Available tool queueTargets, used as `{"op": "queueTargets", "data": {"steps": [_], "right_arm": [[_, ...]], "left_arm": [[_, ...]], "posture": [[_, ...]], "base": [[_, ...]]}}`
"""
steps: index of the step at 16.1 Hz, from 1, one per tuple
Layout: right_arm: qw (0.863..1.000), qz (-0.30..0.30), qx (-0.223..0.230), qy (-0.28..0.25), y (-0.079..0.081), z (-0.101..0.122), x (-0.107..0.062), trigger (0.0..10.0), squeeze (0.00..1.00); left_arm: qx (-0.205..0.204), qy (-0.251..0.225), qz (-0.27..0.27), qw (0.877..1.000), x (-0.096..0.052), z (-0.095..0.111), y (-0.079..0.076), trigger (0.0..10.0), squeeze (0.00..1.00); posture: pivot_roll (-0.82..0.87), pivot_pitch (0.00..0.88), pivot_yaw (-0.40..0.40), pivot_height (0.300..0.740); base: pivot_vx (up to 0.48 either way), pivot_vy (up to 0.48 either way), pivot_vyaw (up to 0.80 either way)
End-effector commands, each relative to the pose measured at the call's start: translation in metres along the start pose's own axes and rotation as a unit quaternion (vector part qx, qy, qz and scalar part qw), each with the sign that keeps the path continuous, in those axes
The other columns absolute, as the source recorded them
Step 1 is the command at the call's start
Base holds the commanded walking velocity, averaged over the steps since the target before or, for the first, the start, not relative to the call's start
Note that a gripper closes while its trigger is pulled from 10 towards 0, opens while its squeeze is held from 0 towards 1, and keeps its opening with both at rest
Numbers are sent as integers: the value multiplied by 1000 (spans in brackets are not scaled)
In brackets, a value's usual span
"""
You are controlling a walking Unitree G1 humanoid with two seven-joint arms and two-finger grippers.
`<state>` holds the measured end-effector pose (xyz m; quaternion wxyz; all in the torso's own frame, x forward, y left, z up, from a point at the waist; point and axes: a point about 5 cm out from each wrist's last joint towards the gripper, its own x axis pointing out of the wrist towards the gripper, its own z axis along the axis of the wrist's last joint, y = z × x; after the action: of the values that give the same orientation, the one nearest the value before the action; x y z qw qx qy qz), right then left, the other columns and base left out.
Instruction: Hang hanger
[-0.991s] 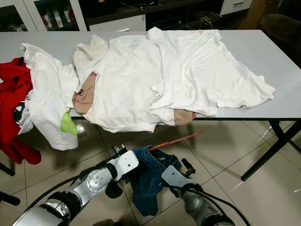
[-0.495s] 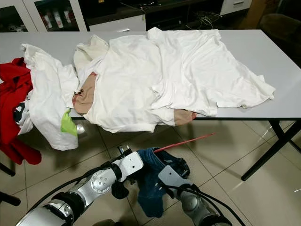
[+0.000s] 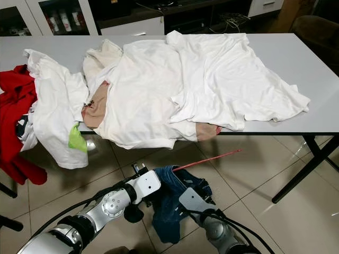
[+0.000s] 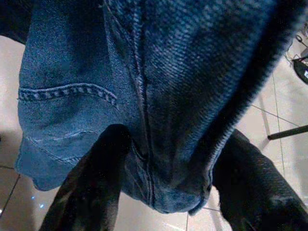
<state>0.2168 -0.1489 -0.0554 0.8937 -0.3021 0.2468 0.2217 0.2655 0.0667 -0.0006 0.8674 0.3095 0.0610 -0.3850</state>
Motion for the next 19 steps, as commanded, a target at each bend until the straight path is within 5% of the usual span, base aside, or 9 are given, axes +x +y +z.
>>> {"op": "queueTargets", "data": {"steps": [1,14,15,16,17,18,19], "right_arm": [[1000,1,8,4,0,-2,-1,0,0],[1000,0,11,3,0,-2,-1,0,0],[994,-82,64,19,-26,-20,-12,3216,0],[991,-105,77,23,-33,-25,-15,3529,0],[989,-115,85,23,-35,-27,-17,7294,0],[990,-87,108,15,-28,-24,-15,10000,0],[991,-74,112,7,-25,-22,-14,10000,0]], "left_arm": [[7,-24,11,1000,3,9,8,10000,0],[7,-24,12,1000,3,9,8,10000,0],[15,9,37,999,0,-1,13,10000,0],[18,18,44,999,-2,-4,15,10000,0],[17,26,49,998,-2,-7,15,10000,0],[14,28,51,998,-2,-7,16,10000,0],[13,28,52,998,-2,-7,16,10000,0]], "posture": [[21,0,76,740],[21,0,76,740],[4,0,66,740],[4,0,66,740],[2,0,66,740],[2,0,66,740],[2,0,66,740]], "base": [[0,0,0],[0,0,0],[0,0,0],[0,0,0],[0,0,0],[0,0,0],[0,0,0]]}}
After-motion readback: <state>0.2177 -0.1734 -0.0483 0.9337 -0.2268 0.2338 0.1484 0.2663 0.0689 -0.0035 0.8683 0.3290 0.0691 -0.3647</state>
